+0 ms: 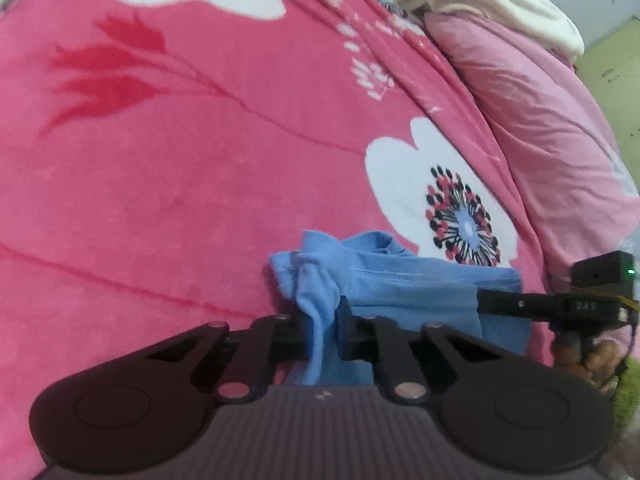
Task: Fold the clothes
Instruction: 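Grasp the folded blue T-shirt bundle with the left tool while the right tool grasps it, then lift the folded T-shirt with both tools and carry it to the clothes stack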
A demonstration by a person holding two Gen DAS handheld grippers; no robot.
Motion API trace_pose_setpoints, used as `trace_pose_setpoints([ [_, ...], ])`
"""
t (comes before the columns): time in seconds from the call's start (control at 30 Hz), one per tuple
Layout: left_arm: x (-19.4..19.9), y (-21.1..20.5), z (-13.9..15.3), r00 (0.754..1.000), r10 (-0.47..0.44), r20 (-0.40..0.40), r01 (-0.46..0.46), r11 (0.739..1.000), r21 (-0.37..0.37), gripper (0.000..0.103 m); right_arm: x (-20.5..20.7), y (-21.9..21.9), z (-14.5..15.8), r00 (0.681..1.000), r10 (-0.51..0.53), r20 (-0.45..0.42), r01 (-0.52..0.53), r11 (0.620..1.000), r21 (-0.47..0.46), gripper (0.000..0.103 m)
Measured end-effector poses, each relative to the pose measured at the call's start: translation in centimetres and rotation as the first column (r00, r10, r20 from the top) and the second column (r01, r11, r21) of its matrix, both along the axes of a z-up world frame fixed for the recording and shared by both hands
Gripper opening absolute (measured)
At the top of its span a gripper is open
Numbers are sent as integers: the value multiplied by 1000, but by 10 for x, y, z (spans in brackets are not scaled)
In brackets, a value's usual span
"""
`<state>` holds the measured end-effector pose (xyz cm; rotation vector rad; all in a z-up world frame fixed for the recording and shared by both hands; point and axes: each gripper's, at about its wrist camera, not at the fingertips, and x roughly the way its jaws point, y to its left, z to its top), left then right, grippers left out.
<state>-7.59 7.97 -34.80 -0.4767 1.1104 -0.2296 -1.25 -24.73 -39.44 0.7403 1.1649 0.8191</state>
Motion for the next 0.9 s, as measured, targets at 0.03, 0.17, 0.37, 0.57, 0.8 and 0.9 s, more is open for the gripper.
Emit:
trace_pose_setpoints([
  [0.03,-2,-3,4,1000,7,11,-7,1000,23,8,-2,-3,6,1000,-3,23,3,1000,-14,16],
  [0.17,-18,-8,28,996,65,67,-69,996,55,7,-15,-4,41,991,-1,137,8,999,-54,14],
  [0.37,-42,0,53,983,137,121,-139,990,12,7,-36,1,80,970,-12,241,32,996,-81,13],
  [0.57,-54,27,72,971,168,171,-162,985,-52,7,-44,21,110,952,-27,304,69,989,-128,13],
  [0.8,-59,104,99,941,244,235,-220,968,-125,7,-21,96,144,915,-18,402,88,984,-158,13],
  [0.9,-58,151,112,915,311,258,-278,948,-157,7,-3,145,155,892,-20,452,97,984,-149,13],
])
